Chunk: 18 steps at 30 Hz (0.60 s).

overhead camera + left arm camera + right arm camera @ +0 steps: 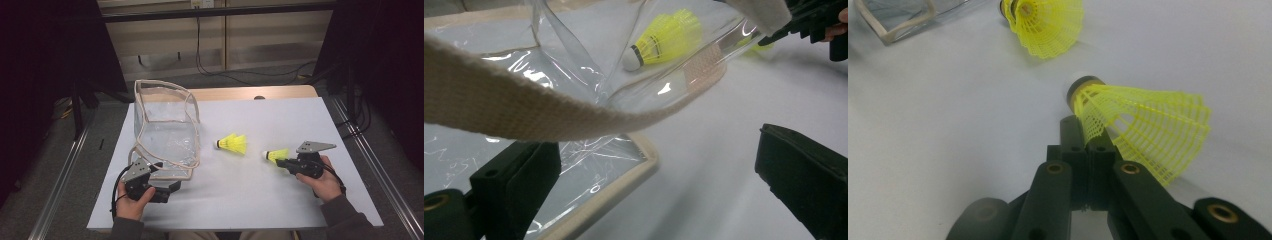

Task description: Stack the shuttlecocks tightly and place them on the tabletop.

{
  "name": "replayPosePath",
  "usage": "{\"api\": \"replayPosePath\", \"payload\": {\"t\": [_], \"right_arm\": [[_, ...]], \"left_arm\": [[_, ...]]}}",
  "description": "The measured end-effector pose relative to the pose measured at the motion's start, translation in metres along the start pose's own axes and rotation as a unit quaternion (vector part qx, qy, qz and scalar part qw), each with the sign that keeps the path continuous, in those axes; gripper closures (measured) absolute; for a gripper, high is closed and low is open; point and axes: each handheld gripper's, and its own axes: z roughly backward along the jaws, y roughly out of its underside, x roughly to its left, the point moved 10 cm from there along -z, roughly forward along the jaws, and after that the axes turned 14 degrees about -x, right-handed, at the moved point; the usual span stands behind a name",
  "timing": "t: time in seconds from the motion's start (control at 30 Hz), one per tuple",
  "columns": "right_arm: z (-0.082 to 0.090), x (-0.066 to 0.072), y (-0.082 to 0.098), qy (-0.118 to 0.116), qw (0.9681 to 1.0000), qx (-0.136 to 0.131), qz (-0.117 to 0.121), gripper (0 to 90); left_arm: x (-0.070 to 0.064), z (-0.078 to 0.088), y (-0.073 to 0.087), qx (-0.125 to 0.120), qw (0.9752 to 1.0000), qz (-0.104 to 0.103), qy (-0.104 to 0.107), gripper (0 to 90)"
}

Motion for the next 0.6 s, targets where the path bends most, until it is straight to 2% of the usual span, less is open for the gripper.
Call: {"api": "replayPosePath", "payload": {"t": [0.6], "right_arm": [[0.001,0.004,-0.012,-0.017,0.9995,-0.024,-0.013,89.7]], "left_arm": [[0.0,0.001,0.0,0.001,1.0,0.0,-0.002,4.6]]}}
